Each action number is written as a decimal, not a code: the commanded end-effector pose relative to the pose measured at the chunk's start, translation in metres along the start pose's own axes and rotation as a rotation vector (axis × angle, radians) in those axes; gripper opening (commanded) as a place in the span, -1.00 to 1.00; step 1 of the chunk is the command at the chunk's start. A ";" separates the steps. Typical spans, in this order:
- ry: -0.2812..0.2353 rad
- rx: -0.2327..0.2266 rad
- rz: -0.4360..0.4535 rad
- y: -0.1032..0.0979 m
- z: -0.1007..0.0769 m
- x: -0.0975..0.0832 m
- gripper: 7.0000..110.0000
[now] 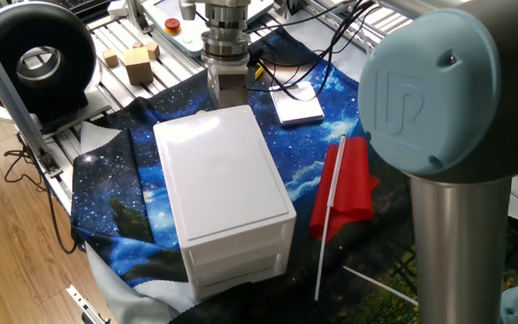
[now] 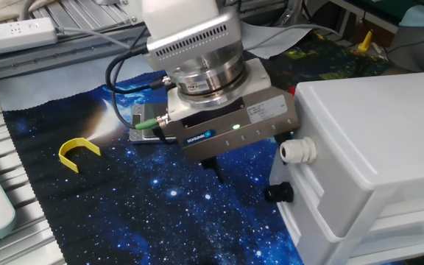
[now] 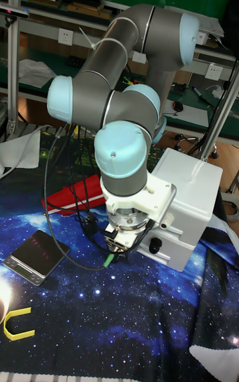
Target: Use the gripper to push and close the drawer
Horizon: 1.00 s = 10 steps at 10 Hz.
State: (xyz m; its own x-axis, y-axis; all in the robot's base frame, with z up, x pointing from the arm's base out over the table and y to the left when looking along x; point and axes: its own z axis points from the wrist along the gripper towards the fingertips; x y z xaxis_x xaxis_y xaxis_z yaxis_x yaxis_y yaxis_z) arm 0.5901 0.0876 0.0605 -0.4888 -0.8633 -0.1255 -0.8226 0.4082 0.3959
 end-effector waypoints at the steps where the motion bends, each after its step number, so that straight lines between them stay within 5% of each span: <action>1: -0.013 -0.018 0.002 0.005 -0.003 -0.003 -1.00; 2: -0.020 -0.001 0.010 0.001 -0.003 -0.005 -1.00; 3: -0.033 0.089 0.045 -0.022 -0.006 -0.009 -1.00; 4: -0.039 0.294 0.087 -0.075 -0.021 -0.012 -1.00; 5: -0.013 0.349 0.097 -0.092 -0.034 -0.008 -1.00; 6: -0.020 0.355 0.105 -0.099 -0.047 -0.014 -1.00; 7: -0.034 0.389 0.126 -0.113 -0.070 -0.019 -1.00; 10: -0.044 0.590 0.288 -0.162 -0.165 -0.011 -1.00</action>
State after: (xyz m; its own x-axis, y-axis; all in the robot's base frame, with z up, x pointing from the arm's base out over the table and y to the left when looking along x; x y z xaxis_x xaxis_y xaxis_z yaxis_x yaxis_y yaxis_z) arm 0.7245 0.0217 0.0956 -0.6267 -0.7714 -0.1102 -0.7764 0.6302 0.0039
